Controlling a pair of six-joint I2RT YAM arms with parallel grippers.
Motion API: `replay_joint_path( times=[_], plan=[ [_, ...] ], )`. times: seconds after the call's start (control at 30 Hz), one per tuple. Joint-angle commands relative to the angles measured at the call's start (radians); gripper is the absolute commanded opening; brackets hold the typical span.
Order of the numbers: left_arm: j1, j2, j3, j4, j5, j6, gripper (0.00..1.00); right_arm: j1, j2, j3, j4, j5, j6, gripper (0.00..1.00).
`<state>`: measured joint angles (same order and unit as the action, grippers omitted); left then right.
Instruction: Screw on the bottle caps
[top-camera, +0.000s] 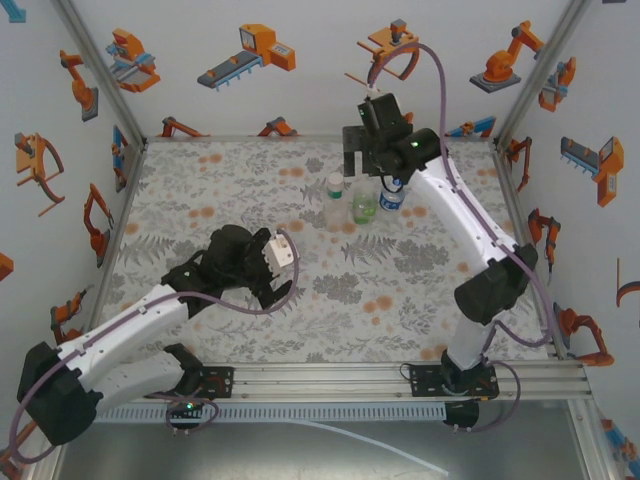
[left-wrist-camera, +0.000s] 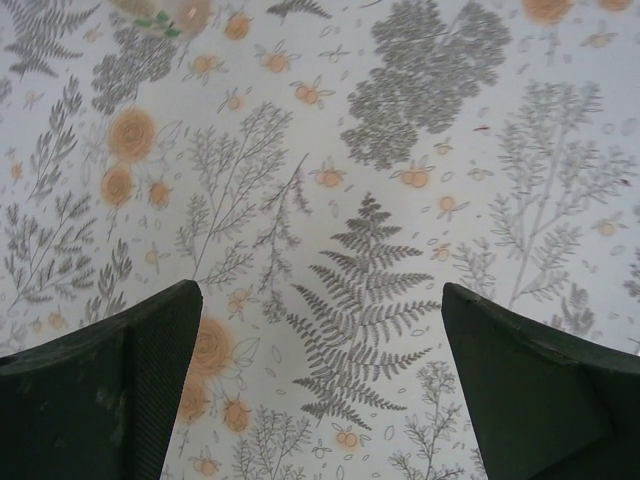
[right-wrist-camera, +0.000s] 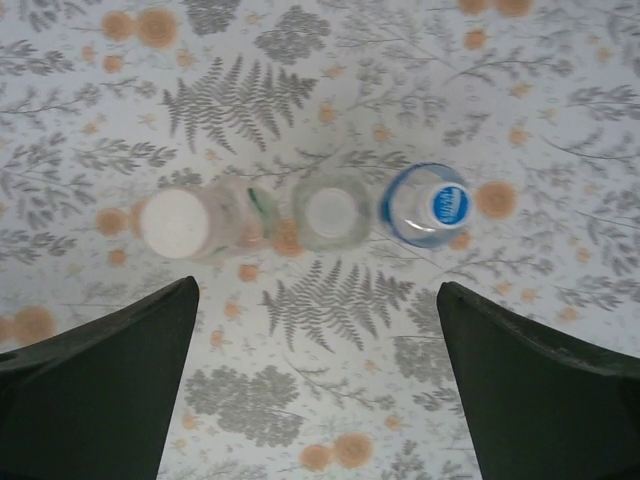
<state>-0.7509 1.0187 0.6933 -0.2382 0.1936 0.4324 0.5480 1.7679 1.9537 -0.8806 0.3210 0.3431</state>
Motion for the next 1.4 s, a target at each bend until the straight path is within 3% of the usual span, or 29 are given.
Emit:
replay_joint_path(
  times=[0.0,0.2,0.43,0.6,0.77,0.97,1.07,1.17,1.27,1.37],
  plan=[
    [0.015,0.032,-0.004,0.091,-0.138,-0.062,0.97,-0.025,-0.059,-0.106,0.017,0.110,-0.081,0.99],
    [0.062,0.097,-0.041,0.215,-0.341,-0.105,0.97,-0.121,-0.203,-0.409,0.170,0.140,-0.135,0.99],
    [0.193,0.116,-0.106,0.342,-0.441,-0.116,0.97,-0.293,-0.359,-0.845,0.506,0.113,-0.151,0.99],
    [0.335,0.128,-0.166,0.437,-0.358,-0.147,0.97,-0.389,-0.375,-1.118,0.797,0.043,-0.210,0.99],
    [0.455,0.169,-0.249,0.621,-0.343,-0.205,0.97,-0.426,-0.355,-1.361,1.205,0.022,-0.326,0.99],
    [0.577,0.227,-0.381,0.930,-0.289,-0.274,0.97,-0.451,-0.329,-1.457,1.453,-0.002,-0.370,0.99],
    [0.597,0.276,-0.405,1.025,-0.275,-0.270,0.97,-0.476,-0.318,-1.503,1.566,-0.115,-0.357,0.99],
    [0.615,0.291,-0.376,0.990,-0.257,-0.289,0.97,-0.492,-0.303,-1.532,1.621,-0.121,-0.339,0.99],
    [0.622,0.297,-0.370,0.989,-0.239,-0.299,0.97,-0.539,-0.279,-1.572,1.711,-0.209,-0.314,0.99],
    [0.630,0.328,-0.410,1.122,-0.180,-0.321,0.97,-0.557,-0.231,-1.608,1.820,-0.265,-0.308,0.99]
  ],
)
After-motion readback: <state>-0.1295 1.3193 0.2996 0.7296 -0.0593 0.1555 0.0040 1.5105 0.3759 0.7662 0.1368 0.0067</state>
